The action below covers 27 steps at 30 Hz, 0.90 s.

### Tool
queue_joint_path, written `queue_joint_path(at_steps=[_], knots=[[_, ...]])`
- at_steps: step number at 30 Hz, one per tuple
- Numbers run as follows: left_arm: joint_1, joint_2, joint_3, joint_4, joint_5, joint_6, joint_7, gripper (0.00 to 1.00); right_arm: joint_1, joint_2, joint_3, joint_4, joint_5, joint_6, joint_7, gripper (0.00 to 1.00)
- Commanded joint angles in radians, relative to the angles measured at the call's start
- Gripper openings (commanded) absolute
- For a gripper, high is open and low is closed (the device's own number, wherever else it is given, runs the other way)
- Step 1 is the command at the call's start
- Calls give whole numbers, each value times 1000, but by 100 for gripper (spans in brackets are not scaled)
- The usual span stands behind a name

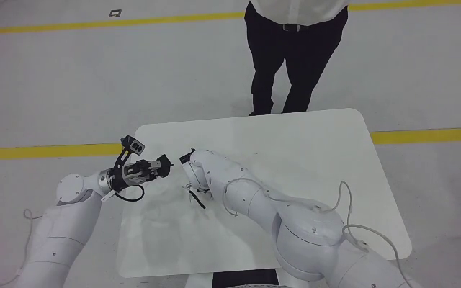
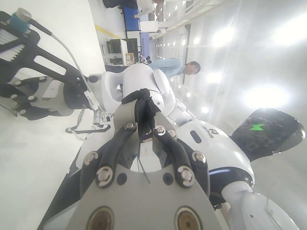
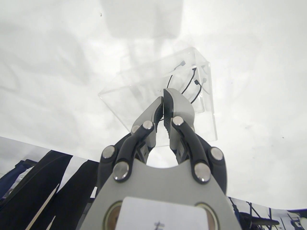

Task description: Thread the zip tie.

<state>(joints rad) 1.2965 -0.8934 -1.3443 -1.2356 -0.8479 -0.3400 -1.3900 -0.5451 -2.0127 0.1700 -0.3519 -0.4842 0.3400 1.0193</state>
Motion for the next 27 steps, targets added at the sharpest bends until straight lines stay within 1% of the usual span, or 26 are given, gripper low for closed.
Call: queue_joint_path(at_steps=[1, 19, 23, 27], knots=[[0, 0, 0, 0, 0, 0, 0, 0, -1, 0, 0, 0, 0, 0, 0, 24], [0, 0, 0, 0, 0, 0, 0, 0, -5, 2, 0, -1, -7, 0, 4, 22], [0, 0, 0, 0, 0, 0, 0, 0, -6, 2, 0, -2, -17, 0, 7, 16], [0, 0, 0, 0, 0, 0, 0, 0, -6, 2, 0, -3, -21, 0, 10, 15]])
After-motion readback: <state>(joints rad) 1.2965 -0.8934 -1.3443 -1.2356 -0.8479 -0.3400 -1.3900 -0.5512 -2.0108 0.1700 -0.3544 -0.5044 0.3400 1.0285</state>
